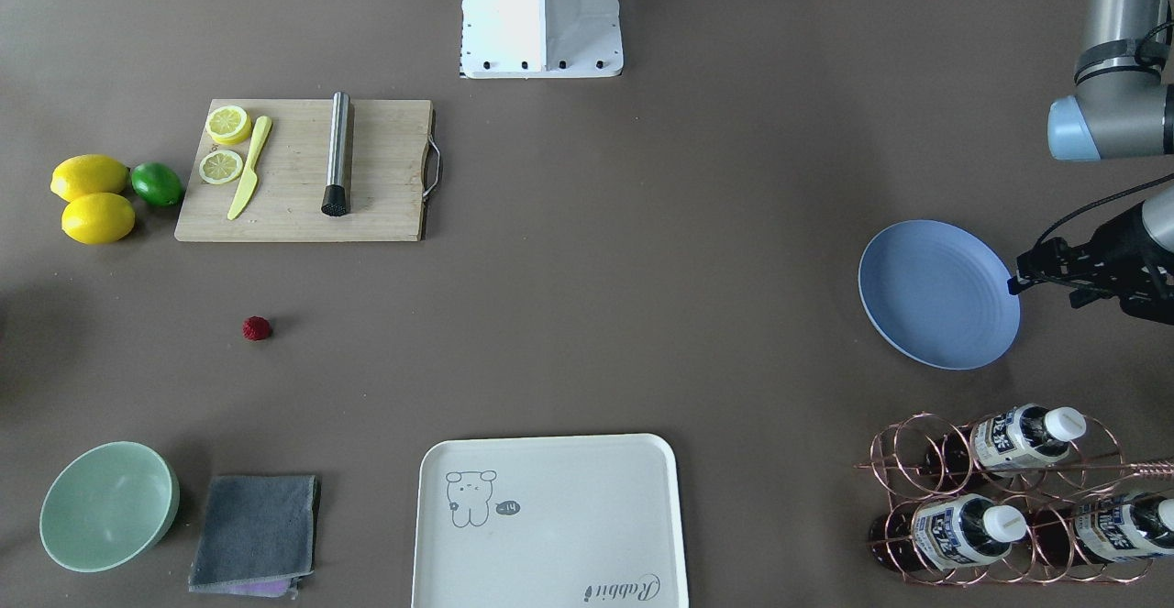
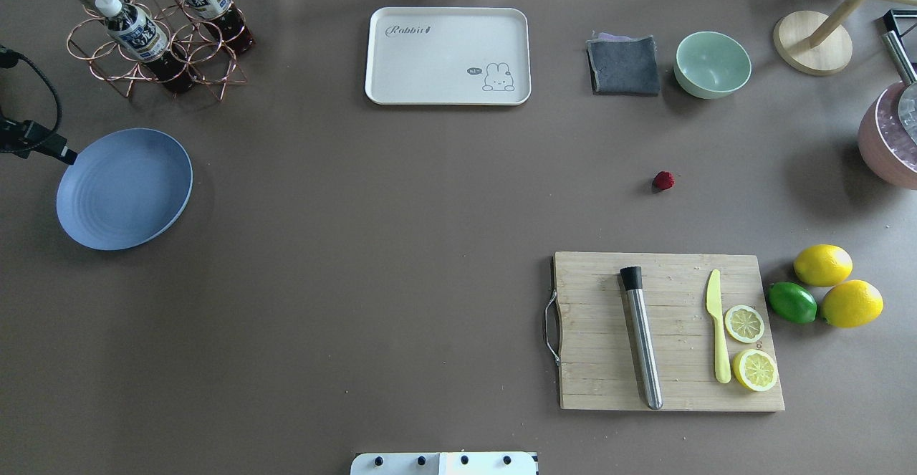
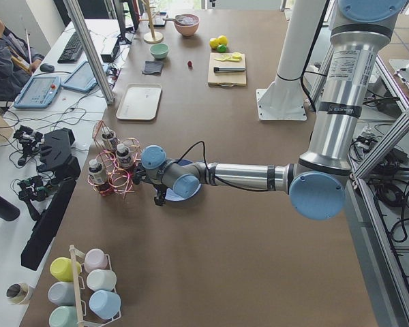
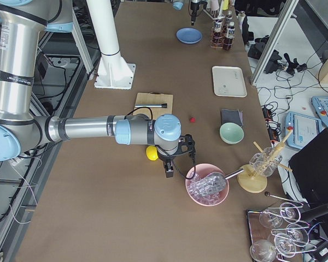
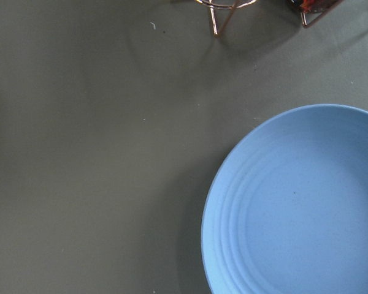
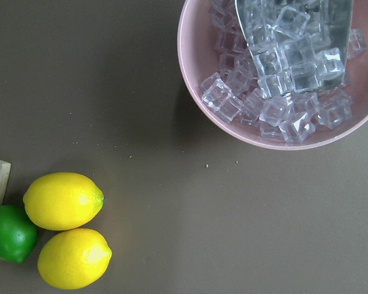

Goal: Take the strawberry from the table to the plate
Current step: 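Reach the left gripper down and grasp the rim of the light blue plate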

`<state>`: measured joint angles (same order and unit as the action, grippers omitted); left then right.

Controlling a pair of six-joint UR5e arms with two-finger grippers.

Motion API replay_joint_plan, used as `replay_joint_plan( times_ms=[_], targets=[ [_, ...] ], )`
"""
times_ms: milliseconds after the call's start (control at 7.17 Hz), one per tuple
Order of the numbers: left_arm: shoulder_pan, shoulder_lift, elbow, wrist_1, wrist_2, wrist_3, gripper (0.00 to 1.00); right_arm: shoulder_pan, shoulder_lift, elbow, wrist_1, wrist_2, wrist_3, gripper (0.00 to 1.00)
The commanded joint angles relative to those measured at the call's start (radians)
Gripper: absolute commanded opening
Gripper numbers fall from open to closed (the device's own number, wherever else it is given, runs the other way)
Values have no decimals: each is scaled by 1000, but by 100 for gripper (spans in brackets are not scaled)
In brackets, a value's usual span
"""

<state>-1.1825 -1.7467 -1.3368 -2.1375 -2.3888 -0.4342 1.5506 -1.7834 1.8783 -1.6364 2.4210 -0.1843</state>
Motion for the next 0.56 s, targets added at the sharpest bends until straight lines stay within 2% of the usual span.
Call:
replay_joint_plan(
  times_ms=[0,279,419],
  targets=[
    [35,-10,56,-70,20,-35,92,0,-5,8,0,1,2,100],
    [44,-10,62,-71,30,-53,85,-1,-13,10,1,1,0,100],
    [50,-13,62,-90,30,-81,73,0,-14,10,0,3,0,100]
  ],
)
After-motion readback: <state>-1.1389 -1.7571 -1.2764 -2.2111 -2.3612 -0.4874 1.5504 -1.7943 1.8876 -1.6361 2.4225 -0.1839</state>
